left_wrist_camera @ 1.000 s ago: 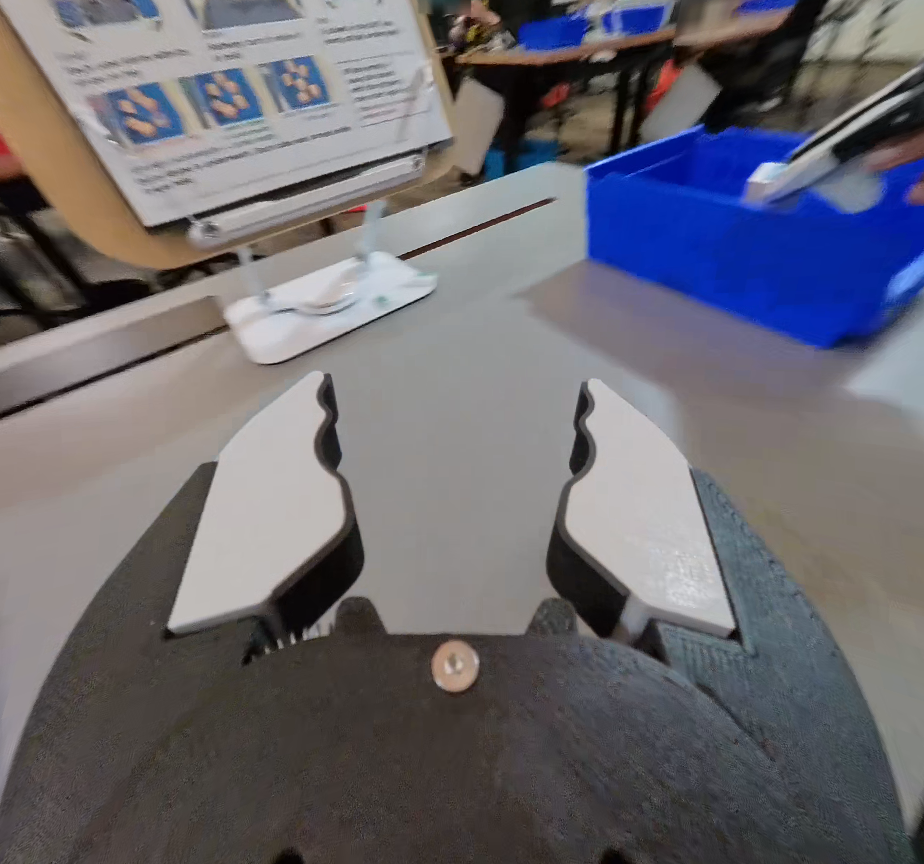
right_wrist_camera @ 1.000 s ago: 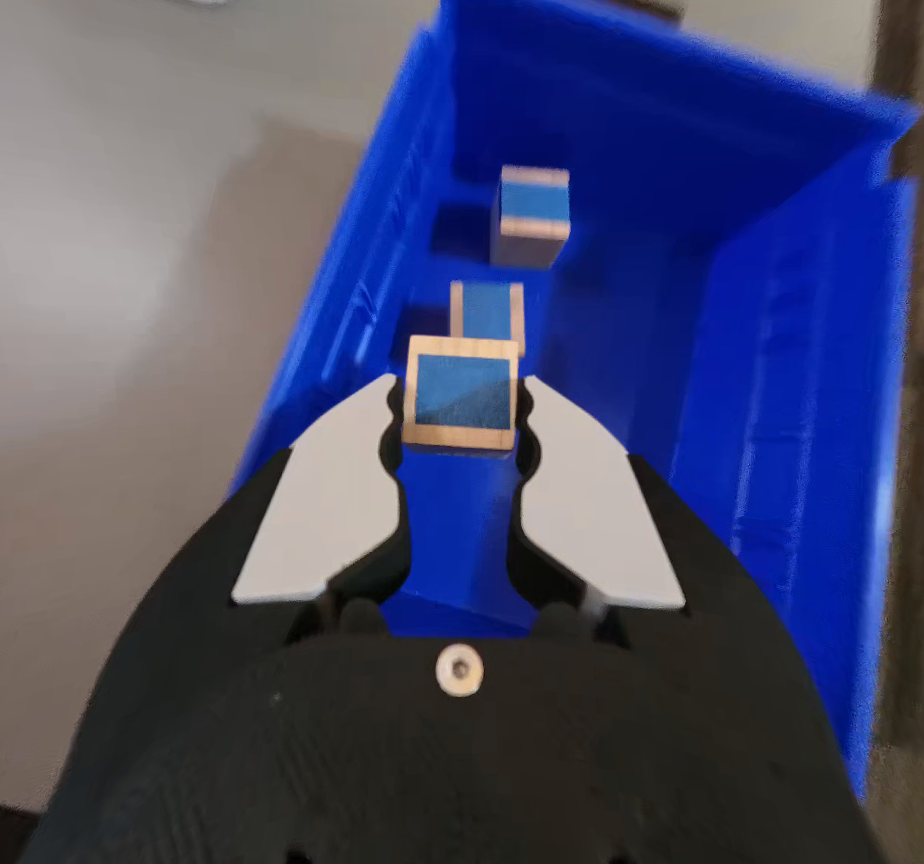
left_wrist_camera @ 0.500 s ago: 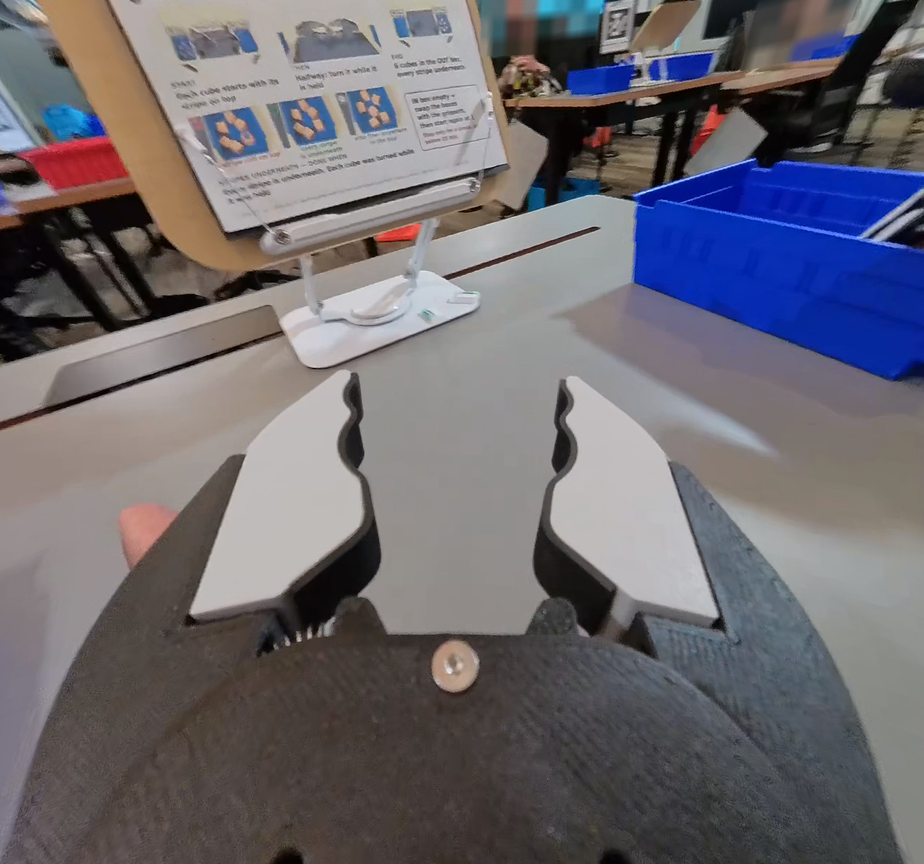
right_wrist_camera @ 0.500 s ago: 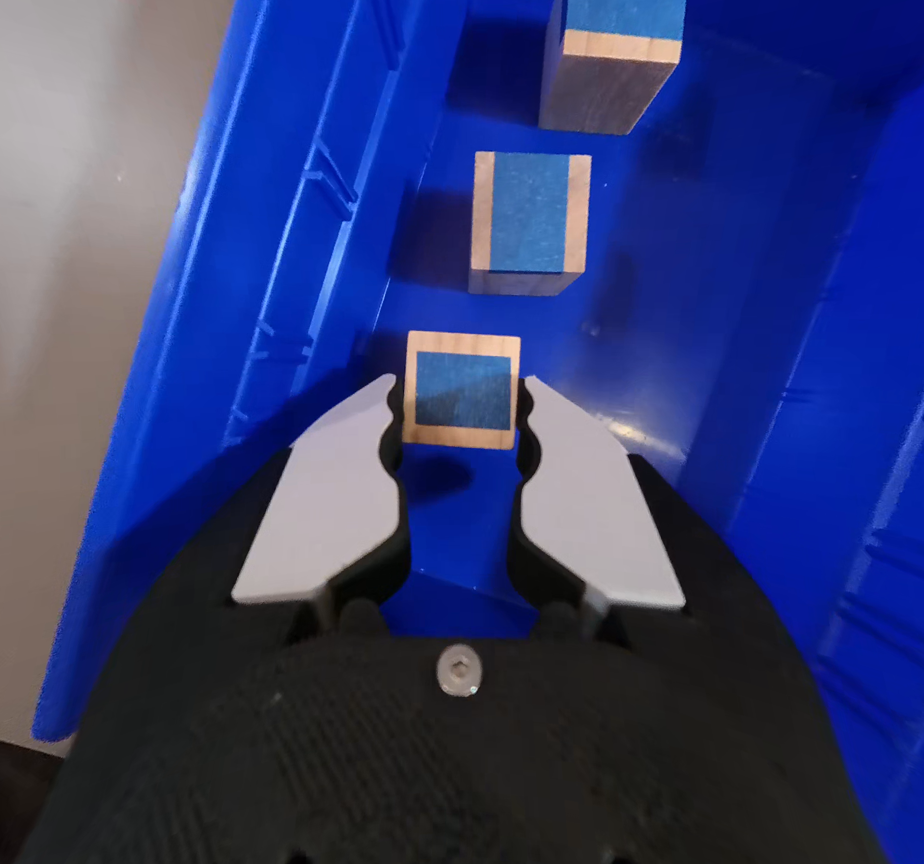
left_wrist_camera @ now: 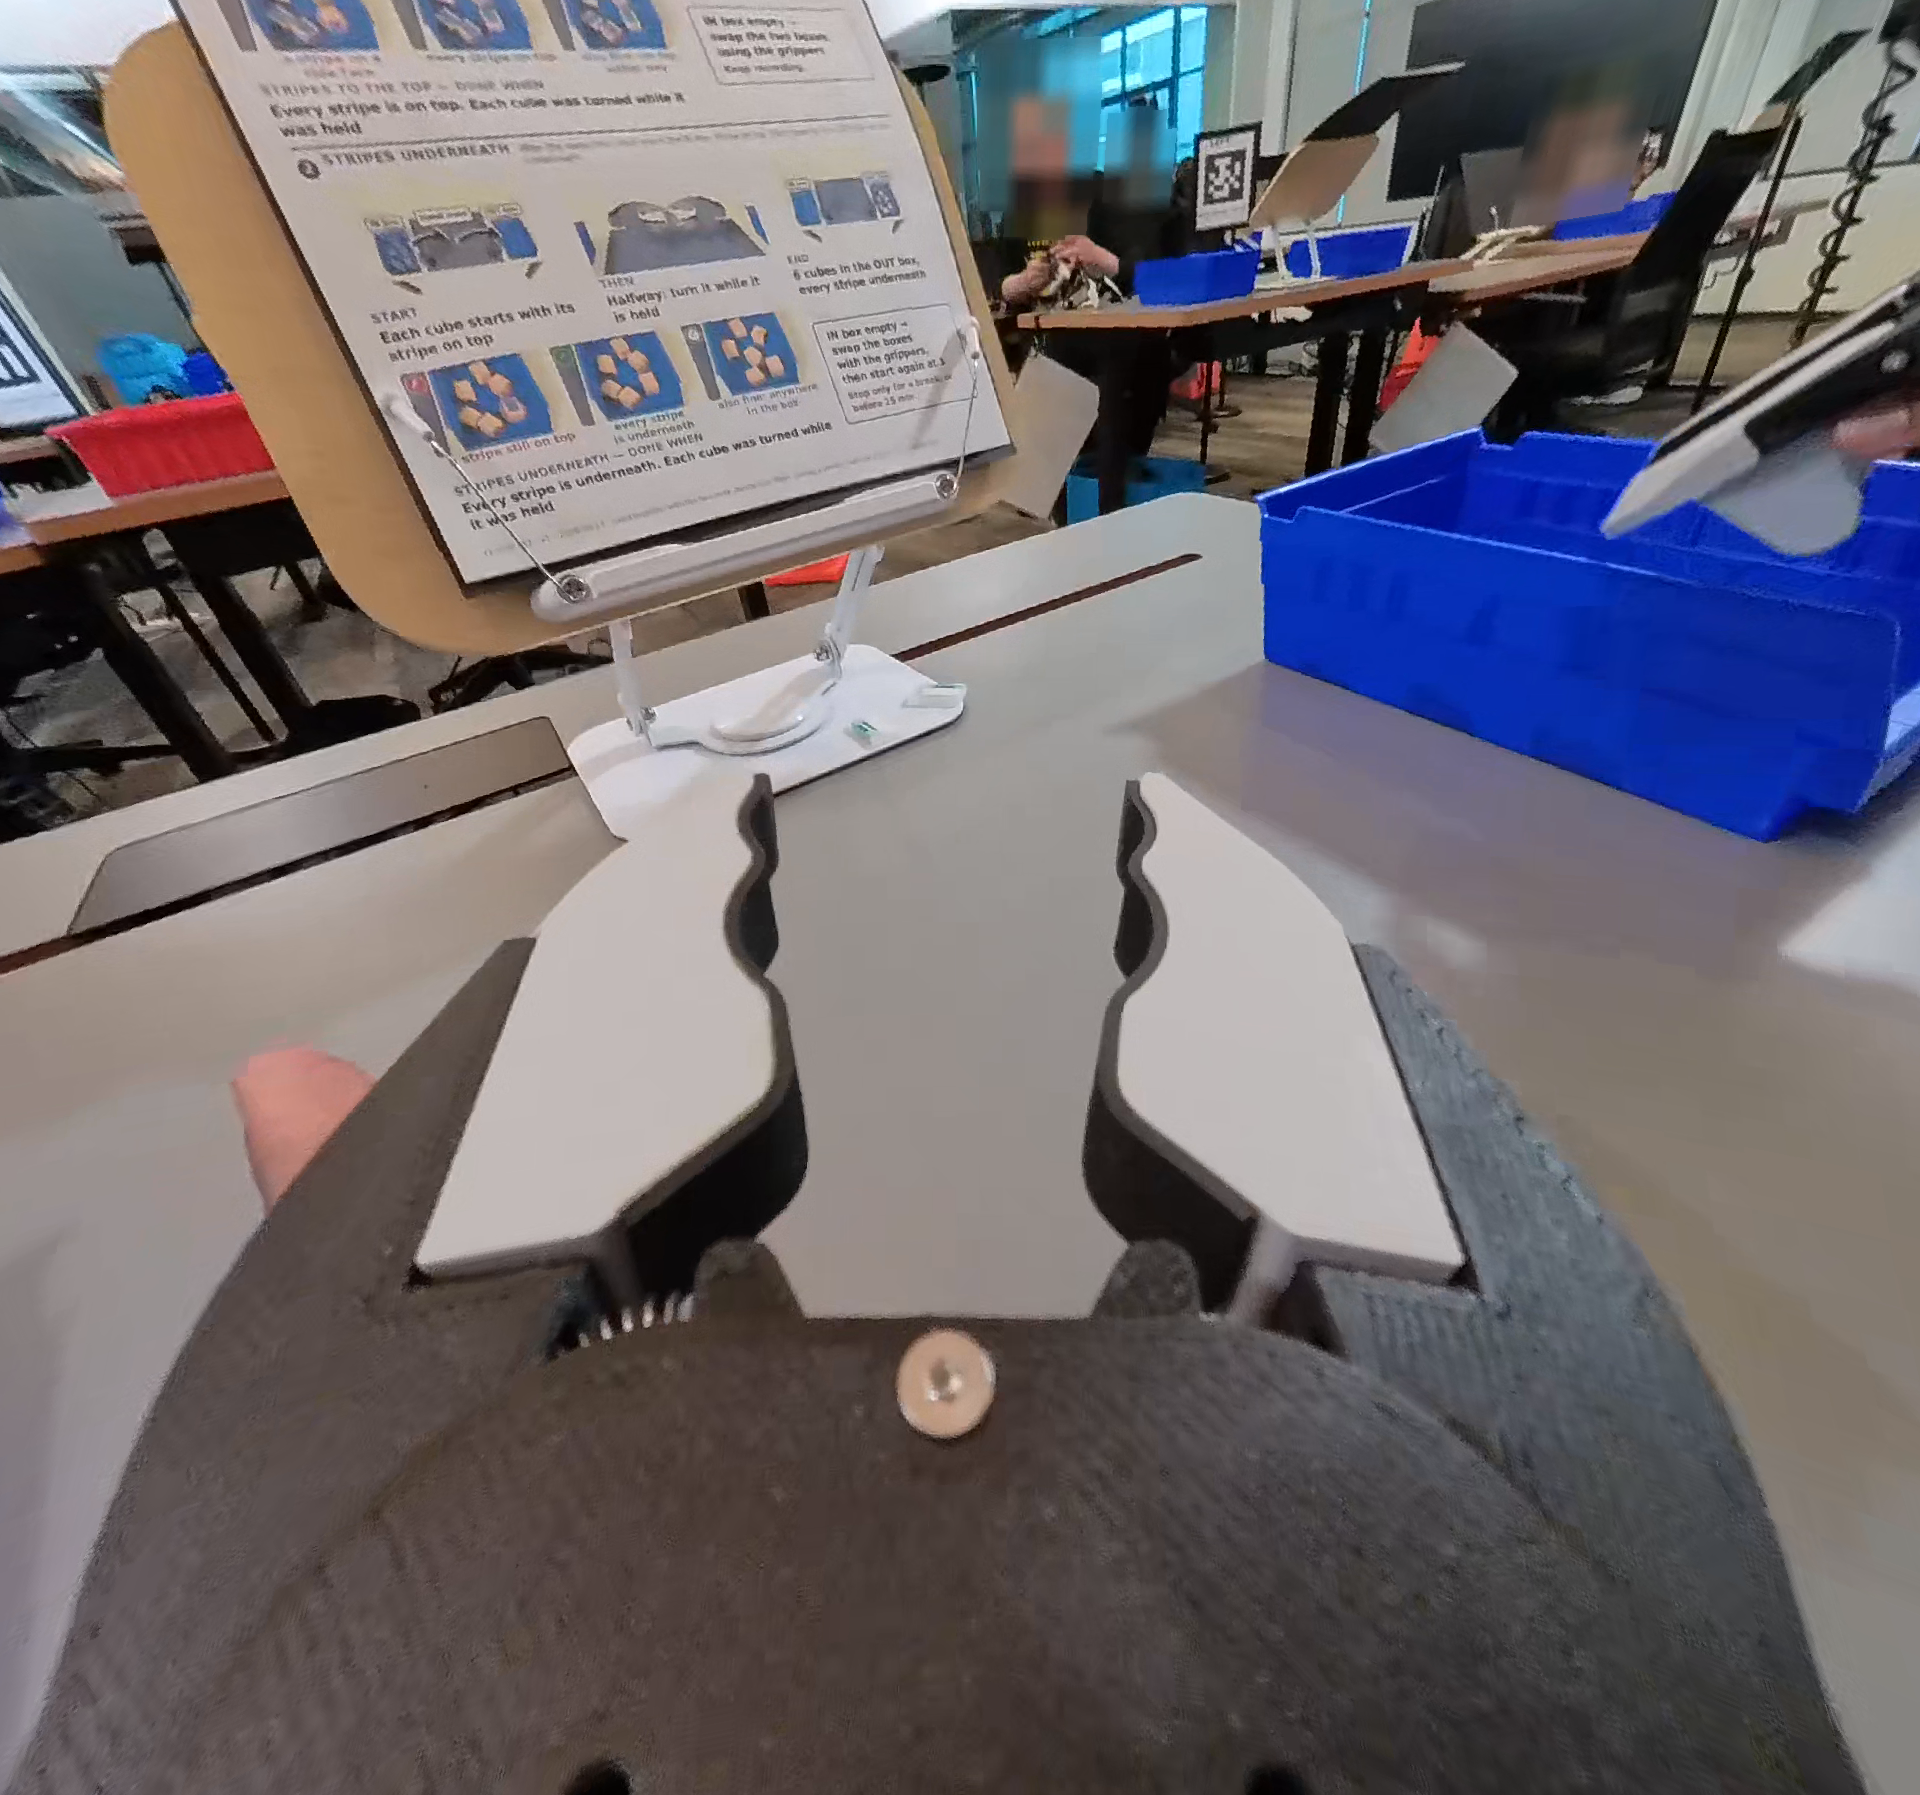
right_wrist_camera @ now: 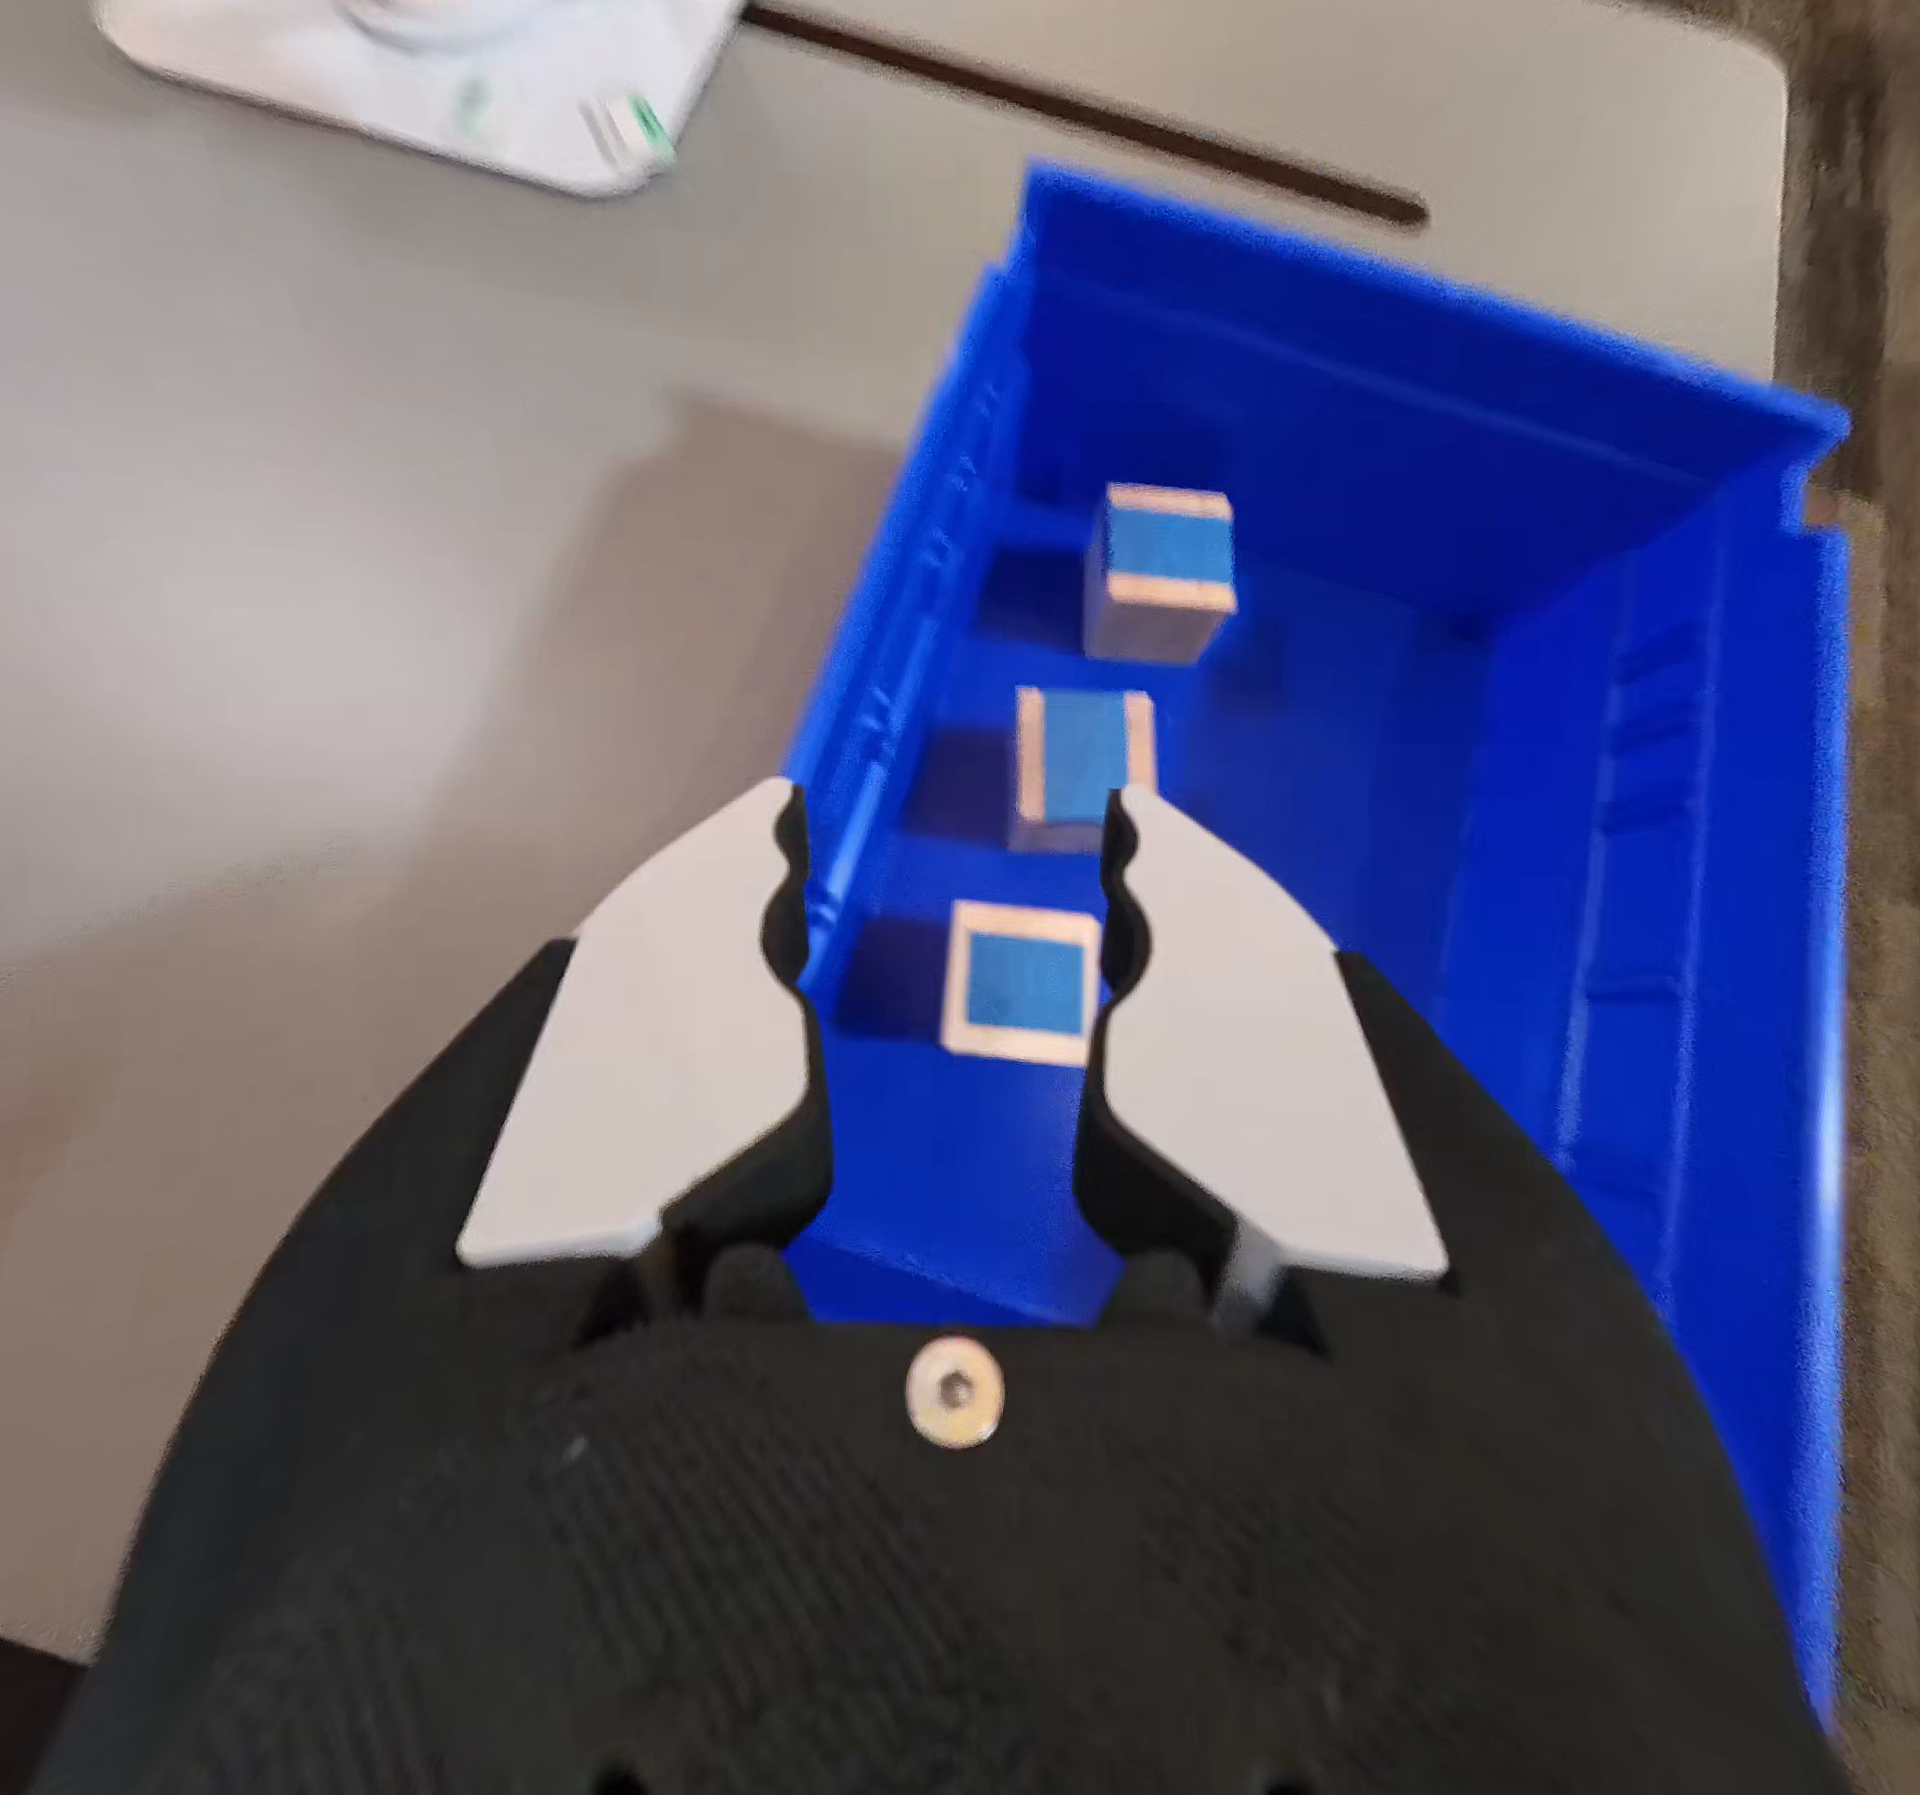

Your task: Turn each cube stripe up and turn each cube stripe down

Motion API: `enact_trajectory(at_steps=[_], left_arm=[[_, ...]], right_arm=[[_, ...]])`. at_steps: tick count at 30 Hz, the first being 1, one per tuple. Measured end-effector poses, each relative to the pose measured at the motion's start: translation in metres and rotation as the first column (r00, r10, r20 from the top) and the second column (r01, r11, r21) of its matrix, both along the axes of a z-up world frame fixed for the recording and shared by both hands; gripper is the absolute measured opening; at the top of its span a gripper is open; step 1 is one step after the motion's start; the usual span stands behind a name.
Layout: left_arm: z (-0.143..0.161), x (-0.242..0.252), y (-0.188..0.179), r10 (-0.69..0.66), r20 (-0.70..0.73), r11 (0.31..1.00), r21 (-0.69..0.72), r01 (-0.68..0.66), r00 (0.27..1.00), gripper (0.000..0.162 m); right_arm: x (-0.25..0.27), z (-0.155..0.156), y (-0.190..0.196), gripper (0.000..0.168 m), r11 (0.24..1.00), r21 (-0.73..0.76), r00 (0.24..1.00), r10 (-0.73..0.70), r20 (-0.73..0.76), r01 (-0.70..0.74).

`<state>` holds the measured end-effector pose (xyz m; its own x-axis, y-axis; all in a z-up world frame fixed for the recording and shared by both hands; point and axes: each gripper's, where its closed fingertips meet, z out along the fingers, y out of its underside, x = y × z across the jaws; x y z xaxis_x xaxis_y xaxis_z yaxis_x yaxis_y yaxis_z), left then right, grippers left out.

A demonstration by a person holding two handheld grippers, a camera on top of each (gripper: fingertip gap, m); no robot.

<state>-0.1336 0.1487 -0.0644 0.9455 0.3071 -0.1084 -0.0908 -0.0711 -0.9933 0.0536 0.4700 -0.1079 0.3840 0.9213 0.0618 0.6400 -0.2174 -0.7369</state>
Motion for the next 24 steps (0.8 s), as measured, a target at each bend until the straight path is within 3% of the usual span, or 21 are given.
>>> enact_trajectory(at_steps=[7, 9, 12, 16, 19, 24], left_arm=[[-0.003, -0.014, -0.007, 0.016, 0.171, 1.000, 0.016, -0.019, 0.985, 0.062], [-0.004, -0.014, -0.008, -0.013, 0.156, 1.000, 0.015, 0.011, 0.988, 0.048], [-0.007, -0.018, -0.009, 0.004, 0.094, 1.000, -0.013, -0.003, 0.996, 0.047], [-0.008, -0.022, -0.010, 0.012, 0.092, 1.000, -0.001, -0.011, 0.996, 0.049], [-0.010, -0.030, -0.011, 0.047, 0.104, 0.999, 0.010, -0.048, 0.993, 0.054], [-0.007, -0.034, -0.015, 0.063, 0.105, 0.997, 0.048, -0.068, 0.992, 0.056]], right_arm=[[-0.076, 0.047, -0.104, 0.053, 0.969, 0.027, 0.920, 0.244, -0.308, -0.247], [-0.095, 0.050, -0.150, 0.055, 0.932, 0.050, 0.859, 0.352, -0.372, -0.360], [-0.115, 0.031, -0.222, 0.055, 0.857, 0.060, 0.767, 0.487, -0.419, -0.511], [-0.126, -0.023, -0.283, 0.052, 0.800, -0.017, 0.742, 0.548, -0.388, -0.600], [-0.128, -0.040, -0.301, 0.052, 0.780, -0.044, 0.741, 0.573, -0.350, -0.624], [-0.131, -0.018, -0.268, 0.032, 0.865, 0.148, 0.763, 0.495, -0.416, -0.480]])
